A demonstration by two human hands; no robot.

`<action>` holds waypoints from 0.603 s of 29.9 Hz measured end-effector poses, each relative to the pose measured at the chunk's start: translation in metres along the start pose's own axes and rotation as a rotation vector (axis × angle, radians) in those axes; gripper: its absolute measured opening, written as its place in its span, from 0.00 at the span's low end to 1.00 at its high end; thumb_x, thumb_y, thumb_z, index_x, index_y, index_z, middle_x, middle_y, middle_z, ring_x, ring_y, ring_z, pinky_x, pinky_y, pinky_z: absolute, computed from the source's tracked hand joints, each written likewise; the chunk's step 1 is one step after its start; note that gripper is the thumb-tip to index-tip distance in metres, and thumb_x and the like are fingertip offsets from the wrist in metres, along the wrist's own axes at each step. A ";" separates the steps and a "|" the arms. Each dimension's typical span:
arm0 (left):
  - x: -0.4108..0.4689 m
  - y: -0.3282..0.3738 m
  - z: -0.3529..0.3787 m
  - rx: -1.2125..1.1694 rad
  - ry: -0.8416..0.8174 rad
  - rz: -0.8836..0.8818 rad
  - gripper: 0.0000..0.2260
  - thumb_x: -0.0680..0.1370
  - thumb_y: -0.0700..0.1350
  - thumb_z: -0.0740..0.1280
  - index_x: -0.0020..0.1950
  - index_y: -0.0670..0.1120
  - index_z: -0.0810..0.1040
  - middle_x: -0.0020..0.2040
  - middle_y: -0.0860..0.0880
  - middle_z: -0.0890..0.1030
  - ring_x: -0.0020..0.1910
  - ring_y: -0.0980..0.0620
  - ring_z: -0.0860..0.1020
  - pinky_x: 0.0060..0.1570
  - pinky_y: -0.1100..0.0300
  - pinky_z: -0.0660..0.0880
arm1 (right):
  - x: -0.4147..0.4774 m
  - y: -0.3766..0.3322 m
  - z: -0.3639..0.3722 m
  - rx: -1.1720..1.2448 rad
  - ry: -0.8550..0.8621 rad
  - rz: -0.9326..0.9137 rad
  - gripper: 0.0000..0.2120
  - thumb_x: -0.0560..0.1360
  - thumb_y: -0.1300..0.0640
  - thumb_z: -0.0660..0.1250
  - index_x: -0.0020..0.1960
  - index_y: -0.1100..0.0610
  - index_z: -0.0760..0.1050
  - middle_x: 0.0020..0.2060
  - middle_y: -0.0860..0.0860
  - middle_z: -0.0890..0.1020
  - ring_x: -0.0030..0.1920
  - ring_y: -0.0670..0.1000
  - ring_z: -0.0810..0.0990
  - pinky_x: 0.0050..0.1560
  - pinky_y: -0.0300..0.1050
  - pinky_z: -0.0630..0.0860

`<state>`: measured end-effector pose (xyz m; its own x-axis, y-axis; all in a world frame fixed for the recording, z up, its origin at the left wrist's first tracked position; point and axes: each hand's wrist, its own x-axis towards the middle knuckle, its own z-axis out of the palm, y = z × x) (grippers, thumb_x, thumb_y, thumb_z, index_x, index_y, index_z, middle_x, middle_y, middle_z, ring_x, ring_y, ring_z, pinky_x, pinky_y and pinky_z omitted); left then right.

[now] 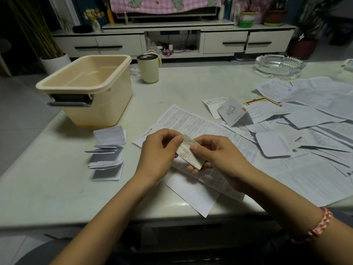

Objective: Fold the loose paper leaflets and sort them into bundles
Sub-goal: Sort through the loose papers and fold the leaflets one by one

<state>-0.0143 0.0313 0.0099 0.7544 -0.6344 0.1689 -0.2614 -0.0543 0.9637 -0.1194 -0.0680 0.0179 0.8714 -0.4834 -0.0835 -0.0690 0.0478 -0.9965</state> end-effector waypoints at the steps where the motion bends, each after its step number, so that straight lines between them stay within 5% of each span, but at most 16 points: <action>1: 0.000 0.000 0.000 -0.007 -0.004 -0.005 0.09 0.76 0.38 0.66 0.39 0.49 0.78 0.35 0.52 0.79 0.31 0.63 0.76 0.31 0.70 0.73 | 0.000 0.000 -0.001 -0.014 0.003 -0.006 0.07 0.77 0.64 0.62 0.45 0.63 0.78 0.35 0.57 0.81 0.28 0.50 0.79 0.27 0.39 0.76; 6: -0.002 0.003 -0.001 0.019 -0.078 0.007 0.07 0.75 0.41 0.68 0.37 0.48 0.78 0.33 0.51 0.78 0.31 0.61 0.75 0.31 0.68 0.73 | 0.001 0.000 -0.003 -0.111 -0.012 -0.046 0.05 0.77 0.64 0.64 0.44 0.64 0.77 0.26 0.47 0.76 0.25 0.43 0.74 0.28 0.38 0.76; 18: -0.005 0.004 -0.001 -0.042 0.117 0.003 0.09 0.76 0.39 0.67 0.36 0.45 0.76 0.31 0.49 0.75 0.24 0.61 0.71 0.27 0.72 0.68 | 0.003 -0.002 0.011 -0.087 0.197 -0.089 0.11 0.75 0.59 0.67 0.35 0.58 0.72 0.26 0.54 0.74 0.20 0.42 0.70 0.19 0.33 0.64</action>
<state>-0.0190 0.0348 0.0133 0.8194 -0.5401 0.1921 -0.2399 -0.0187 0.9706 -0.1119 -0.0601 0.0196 0.7652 -0.6436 0.0133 -0.0453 -0.0744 -0.9962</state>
